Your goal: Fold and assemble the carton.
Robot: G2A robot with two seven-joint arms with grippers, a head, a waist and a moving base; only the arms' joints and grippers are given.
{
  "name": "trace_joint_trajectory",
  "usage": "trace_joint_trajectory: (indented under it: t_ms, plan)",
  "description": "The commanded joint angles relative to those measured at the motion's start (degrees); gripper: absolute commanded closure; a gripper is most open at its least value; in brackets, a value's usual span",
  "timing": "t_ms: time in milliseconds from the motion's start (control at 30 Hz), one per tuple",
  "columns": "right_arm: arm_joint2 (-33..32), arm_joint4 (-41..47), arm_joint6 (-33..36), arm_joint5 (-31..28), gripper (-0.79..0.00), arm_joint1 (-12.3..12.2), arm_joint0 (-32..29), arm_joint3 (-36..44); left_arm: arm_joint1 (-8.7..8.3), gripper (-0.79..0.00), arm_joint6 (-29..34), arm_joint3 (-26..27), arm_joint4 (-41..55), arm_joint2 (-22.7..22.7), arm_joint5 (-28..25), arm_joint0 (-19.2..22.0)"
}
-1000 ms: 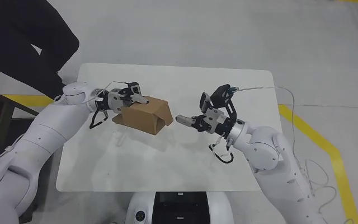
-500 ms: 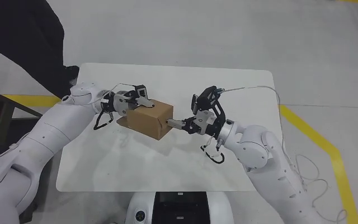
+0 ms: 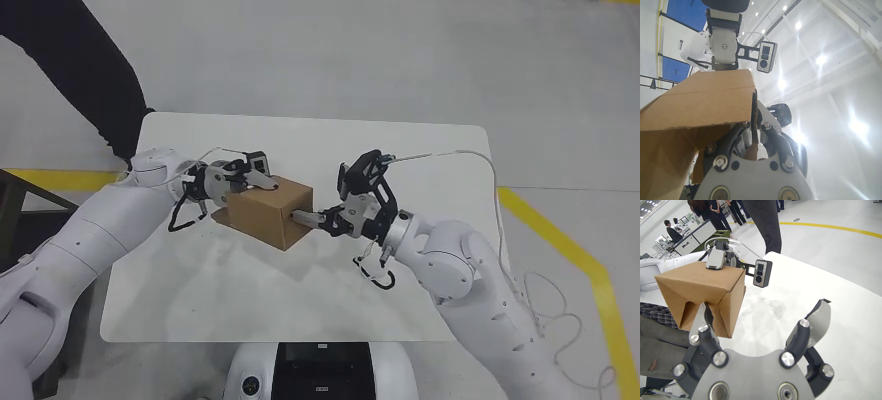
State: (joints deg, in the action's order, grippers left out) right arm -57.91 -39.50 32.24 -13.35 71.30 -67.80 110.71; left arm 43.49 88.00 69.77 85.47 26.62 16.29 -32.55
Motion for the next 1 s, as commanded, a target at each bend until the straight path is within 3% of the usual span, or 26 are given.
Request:
trace_joint_trajectory:
  t_ms: [0, 267, 600, 833, 967]
  plan:
    - [0.16, -0.20, -0.20, 0.35, -0.785, 0.07, 0.25, -0.05, -0.04, 0.000, 0.00, 0.12, 0.26, -0.44, 0.00, 0.19]
    - [0.65, -0.71, -0.75, 1.11, -0.785, 0.26, 0.74, -0.04, -0.18, 0.000, 0.00, -0.24, 0.95, -1.63, 0.00, 0.70]
    - [-3.46, -1.29, 0.58, 2.15, -0.785, -0.61, -2.95, 3.02, -0.76, 0.000, 0.00, -3.40, -2.25, -1.66, -0.01, 1.96]
    - [-4.72, -0.43, 0.21, 1.77, -0.785, -0.84, -4.05, 3.37, -1.26, 0.000, 0.00, -8.36, -12.71, -2.52, -2.97, 4.64]
    - [-4.93, -0.14, 0.22, 1.44, -0.785, -0.89, -4.09, 2.91, -0.44, 0.000, -0.37, -12.45, -22.53, -3.38, -5.08, 7.86]
